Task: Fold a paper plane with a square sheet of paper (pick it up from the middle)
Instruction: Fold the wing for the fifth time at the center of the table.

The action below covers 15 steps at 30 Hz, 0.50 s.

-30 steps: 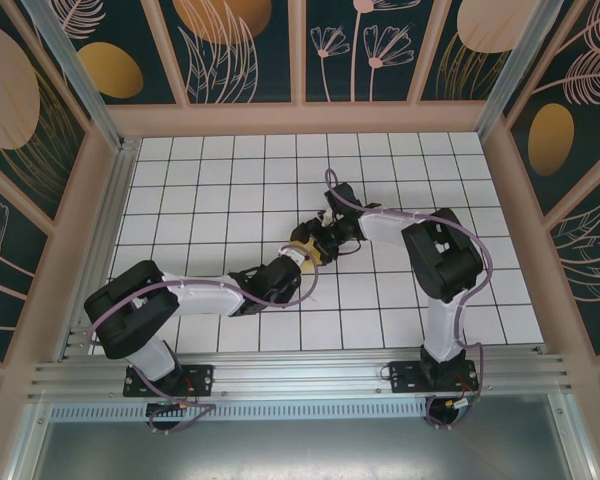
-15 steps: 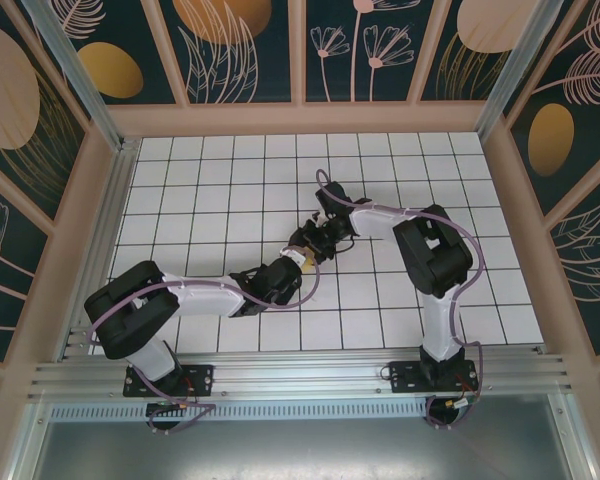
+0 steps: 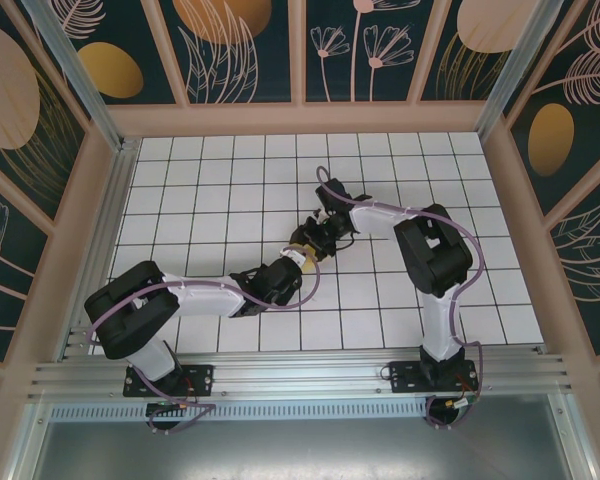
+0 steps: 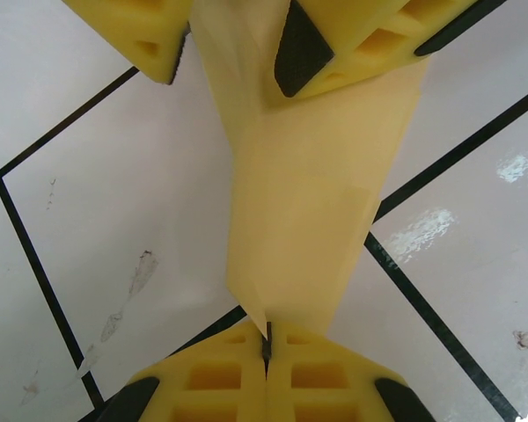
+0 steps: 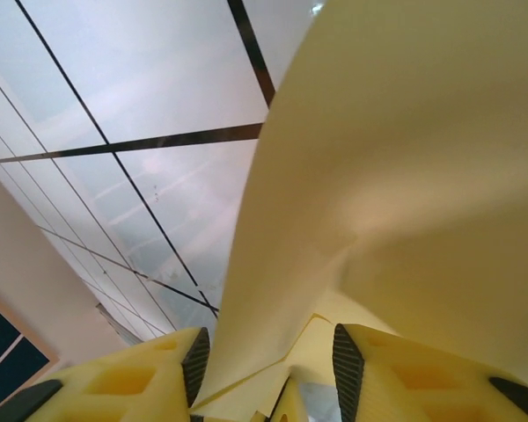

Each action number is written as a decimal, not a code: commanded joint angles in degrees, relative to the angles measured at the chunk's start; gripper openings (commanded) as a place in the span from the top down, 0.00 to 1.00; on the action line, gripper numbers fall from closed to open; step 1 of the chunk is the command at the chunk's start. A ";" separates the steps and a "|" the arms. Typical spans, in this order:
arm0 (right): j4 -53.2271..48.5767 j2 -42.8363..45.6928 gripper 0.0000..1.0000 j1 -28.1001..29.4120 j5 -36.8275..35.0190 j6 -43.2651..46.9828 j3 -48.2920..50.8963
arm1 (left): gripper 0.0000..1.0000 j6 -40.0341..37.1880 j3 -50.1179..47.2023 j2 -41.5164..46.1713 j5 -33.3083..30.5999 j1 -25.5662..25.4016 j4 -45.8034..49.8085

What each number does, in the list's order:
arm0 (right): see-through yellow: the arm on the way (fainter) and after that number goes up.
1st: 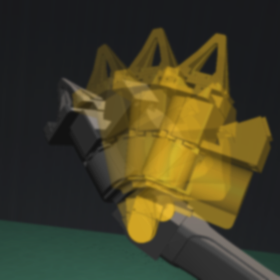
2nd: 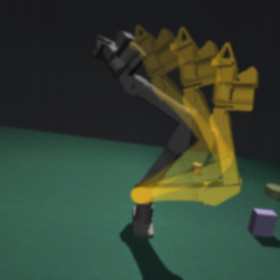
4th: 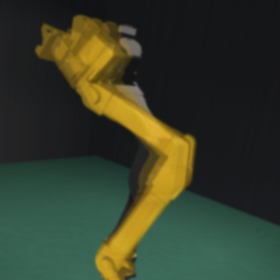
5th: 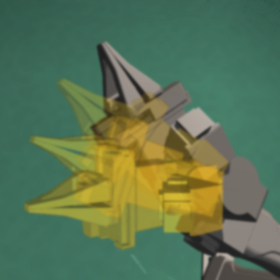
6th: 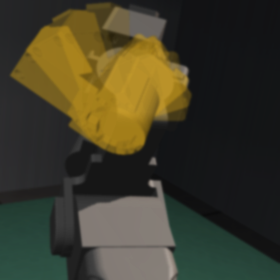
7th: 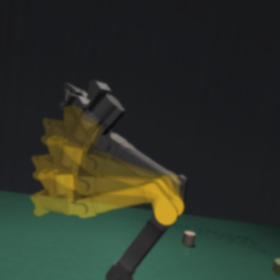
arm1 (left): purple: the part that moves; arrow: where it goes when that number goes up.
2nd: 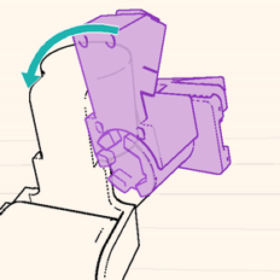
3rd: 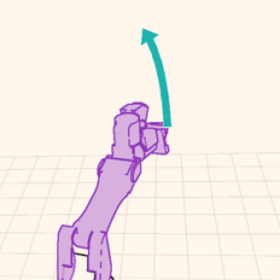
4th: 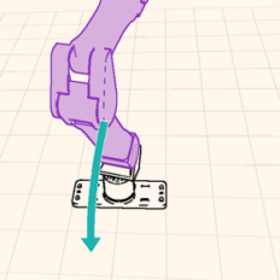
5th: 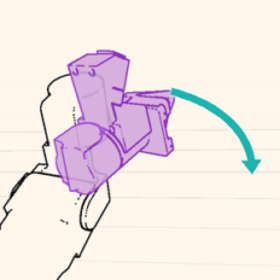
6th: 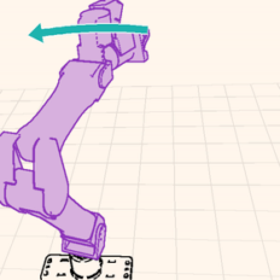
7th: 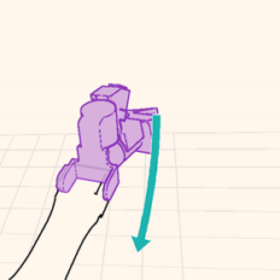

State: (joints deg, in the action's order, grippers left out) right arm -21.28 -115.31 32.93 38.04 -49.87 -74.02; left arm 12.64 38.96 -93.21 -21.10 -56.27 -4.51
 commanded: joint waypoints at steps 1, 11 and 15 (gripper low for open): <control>-0.34 0.53 0.55 0.03 3.05 -0.79 -1.76 | 0.97 -0.59 0.32 -0.48 -0.86 -0.37 -0.83; -2.39 -2.19 0.44 1.75 2.78 -1.66 -3.69 | 0.97 -1.47 0.41 -0.74 -1.30 -0.94 -1.17; -3.26 -2.80 0.46 1.90 2.49 -1.69 -4.22 | 0.97 -1.48 0.50 -0.85 -1.60 -1.01 -1.19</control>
State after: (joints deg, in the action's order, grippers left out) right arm -21.52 -116.84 34.50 40.16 -50.54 -76.84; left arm 12.03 38.96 -93.27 -21.58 -56.97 -4.51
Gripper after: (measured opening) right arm 0.552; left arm 0.047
